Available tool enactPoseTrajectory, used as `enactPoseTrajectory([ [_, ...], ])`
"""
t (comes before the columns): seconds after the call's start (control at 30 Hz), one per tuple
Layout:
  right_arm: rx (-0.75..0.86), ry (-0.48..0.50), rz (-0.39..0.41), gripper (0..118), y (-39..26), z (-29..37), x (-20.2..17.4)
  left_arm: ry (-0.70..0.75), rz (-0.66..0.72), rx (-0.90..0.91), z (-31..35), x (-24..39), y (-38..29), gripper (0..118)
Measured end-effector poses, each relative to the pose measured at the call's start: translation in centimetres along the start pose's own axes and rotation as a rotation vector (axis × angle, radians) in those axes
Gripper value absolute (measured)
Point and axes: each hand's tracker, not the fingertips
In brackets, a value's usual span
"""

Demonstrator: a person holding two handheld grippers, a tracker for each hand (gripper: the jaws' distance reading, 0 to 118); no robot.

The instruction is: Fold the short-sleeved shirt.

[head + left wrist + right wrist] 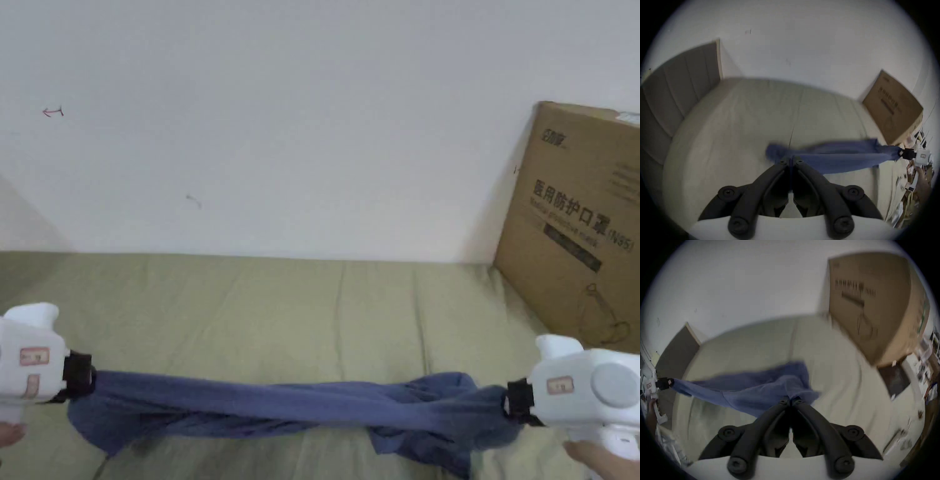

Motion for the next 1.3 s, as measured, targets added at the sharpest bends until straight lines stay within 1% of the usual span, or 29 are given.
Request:
enactPoseTrajectory([
  [0.07, -0.088, 0.006, 0.033, 0, -5.0, -0.7, 1.6, -0.019, 0.021, -0.067, 0.0, -1.4, -4.7, 2],
  [0.13, -0.162, 0.046, 0.048, 0, -9.6, 0.0, 2.5, -0.033, 0.041, -0.128, 0.7, -2.7, -9.0, 2],
  [0.2, -0.215, 0.055, 0.084, 0, -13.9, 1.7, 2.7, -0.046, 0.011, -0.181, 2.2, -3.4, -13.0, 2],
  [0.23, -0.245, 0.069, 0.088, 0, -15.9, 2.7, 3.0, -0.05, -0.004, -0.199, 3.1, -3.8, -15.0, 2],
  [0.27, -0.264, 0.084, 0.081, 0, -17.6, 3.7, 3.3, -0.041, -0.013, -0.229, 3.9, -4.2, -16.8, 2],
  [0.33, -0.292, 0.096, 0.071, 0, -20.7, 5.9, 3.8, -0.068, 0.006, -0.265, 5.9, -4.7, -19.9, 2],
  [0.4, -0.302, 0.092, 0.075, 0, -22.9, 7.7, 4.3, -0.079, 0.011, -0.279, 7.7, -5.1, -22.3, 2],
  [0.5, -0.341, 0.088, 0.032, 0, -25.7, 9.9, 4.7, -0.091, 0.016, -0.3, 10.3, -5.5, -25.5, 2],
  [0.57, -0.368, 0.069, 0.012, 0, -27.4, 10.7, 4.7, -0.101, 0.029, -0.316, 11.6, -5.6, -27.2, 2],
  [0.63, -0.381, 0.065, 0.016, 0, -28.6, 11.2, 4.5, -0.099, 0.011, -0.332, 12.6, -5.3, -28.4, 2],
  [0.7, -0.383, 0.057, 0.043, 0, -29.4, 11.8, 4.1, -0.096, -0.014, -0.346, 13.3, -5.2, -29.1, 2],
  [0.77, -0.382, 0.041, 0.084, 0, -29.8, 12.4, 3.5, -0.077, -0.051, -0.337, 14.3, -4.7, -29.5, 2],
  [0.87, -0.415, 0.029, 0.145, 0, -30.2, 12.8, 3.0, -0.078, -0.067, -0.368, 15.0, -4.5, -29.5, 2],
  [0.97, -0.424, 0.03, 0.154, 0, -30.4, 13.4, 2.9, -0.079, -0.11, -0.358, 16.0, -4.5, -29.5, 2],
  [1.17, -0.445, 0.049, 0.154, 0, -31.3, 14.4, 3.4, -0.092, -0.094, -0.353, 17.5, -5.1, -29.5, 2],
  [1.2, -0.445, 0.051, 0.144, 0, -31.4, 14.4, 3.4, -0.1, -0.087, -0.358, 17.6, -5.2, -29.6, 2],
  [1.3, -0.407, 0.057, 0.076, 1, -31.8, 14.6, 3.6, -0.117, -0.047, -0.328, 18.2, -5.4, -30.0, 3],
])
